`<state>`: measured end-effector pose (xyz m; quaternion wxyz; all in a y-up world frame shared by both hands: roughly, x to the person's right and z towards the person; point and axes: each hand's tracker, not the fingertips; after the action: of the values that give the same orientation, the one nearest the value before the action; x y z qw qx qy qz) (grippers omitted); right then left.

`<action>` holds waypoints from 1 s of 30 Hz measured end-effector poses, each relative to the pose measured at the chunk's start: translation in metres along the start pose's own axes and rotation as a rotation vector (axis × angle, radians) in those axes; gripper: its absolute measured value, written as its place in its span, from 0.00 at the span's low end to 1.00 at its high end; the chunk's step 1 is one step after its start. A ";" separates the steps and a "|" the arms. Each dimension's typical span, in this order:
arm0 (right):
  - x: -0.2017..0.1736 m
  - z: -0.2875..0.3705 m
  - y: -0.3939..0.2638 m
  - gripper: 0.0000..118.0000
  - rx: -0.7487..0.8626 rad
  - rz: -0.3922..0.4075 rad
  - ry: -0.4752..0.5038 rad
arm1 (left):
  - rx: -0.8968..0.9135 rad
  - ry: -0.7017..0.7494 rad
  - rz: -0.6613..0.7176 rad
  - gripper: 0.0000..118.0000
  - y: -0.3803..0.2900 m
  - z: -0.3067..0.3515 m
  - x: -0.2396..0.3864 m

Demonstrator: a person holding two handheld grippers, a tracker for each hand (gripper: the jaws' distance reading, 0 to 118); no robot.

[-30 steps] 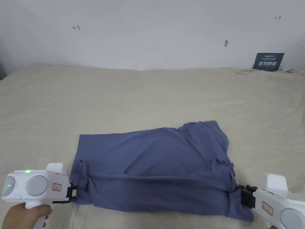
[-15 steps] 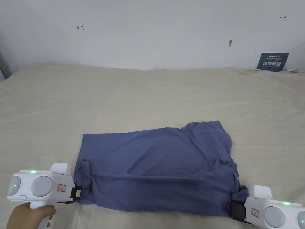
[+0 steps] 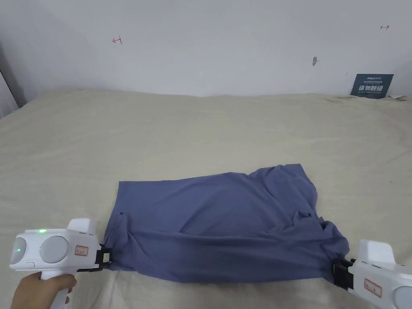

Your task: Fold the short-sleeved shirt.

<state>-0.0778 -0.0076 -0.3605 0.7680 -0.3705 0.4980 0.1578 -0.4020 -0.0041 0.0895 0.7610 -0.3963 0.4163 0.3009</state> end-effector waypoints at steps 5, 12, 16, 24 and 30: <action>0.014 0.029 -0.010 0.05 0.012 -0.005 0.005 | 0.007 -0.009 0.037 0.03 -0.021 0.029 -0.012; 0.012 0.057 -0.047 0.05 -0.015 -0.047 0.025 | -0.008 -0.057 0.090 0.03 -0.067 0.033 -0.037; 0.013 0.050 -0.071 0.05 -0.063 -0.057 0.011 | -0.054 -0.059 0.113 0.03 -0.095 0.026 -0.037; 0.020 0.010 -0.108 0.05 -0.147 -0.094 -0.041 | -0.096 0.018 0.080 0.03 -0.114 0.005 -0.020; 0.025 0.009 -0.109 0.07 -0.137 -0.113 -0.044 | -0.090 0.052 0.061 0.04 -0.117 0.007 -0.011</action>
<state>0.0062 -0.0780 -0.3355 0.7595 -0.4458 0.4473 0.1561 -0.3120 -0.0586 0.1432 0.7219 -0.4249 0.4338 0.3319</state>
